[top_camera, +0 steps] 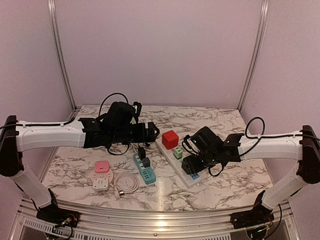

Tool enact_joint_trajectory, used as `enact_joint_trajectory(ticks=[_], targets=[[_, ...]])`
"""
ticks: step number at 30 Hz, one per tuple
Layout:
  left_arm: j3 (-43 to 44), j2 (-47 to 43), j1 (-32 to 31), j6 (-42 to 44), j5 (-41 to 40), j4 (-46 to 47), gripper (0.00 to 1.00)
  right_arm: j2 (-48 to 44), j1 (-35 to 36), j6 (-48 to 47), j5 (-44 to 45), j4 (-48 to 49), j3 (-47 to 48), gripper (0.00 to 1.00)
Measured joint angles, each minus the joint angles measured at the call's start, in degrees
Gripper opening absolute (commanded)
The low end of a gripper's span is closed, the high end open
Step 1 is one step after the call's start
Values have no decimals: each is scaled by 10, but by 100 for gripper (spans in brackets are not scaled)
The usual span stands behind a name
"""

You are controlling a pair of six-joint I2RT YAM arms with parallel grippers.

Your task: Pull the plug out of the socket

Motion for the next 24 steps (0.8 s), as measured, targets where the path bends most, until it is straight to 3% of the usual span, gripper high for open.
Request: enact_joint_trajectory(ticks=[6,13,16,24], targets=[[3,35,0,-35,45,27,76,3,3,5,-2,-4,3,25],[25,96,0,-75,115,72,28,8,20,20,10,-7,8,23],[45,134,0,-90,144,92,13,13,30,30,16,-8,13,22],[93,209,0,-110,185,112,1,17,38,50,21,-7,16,20]])
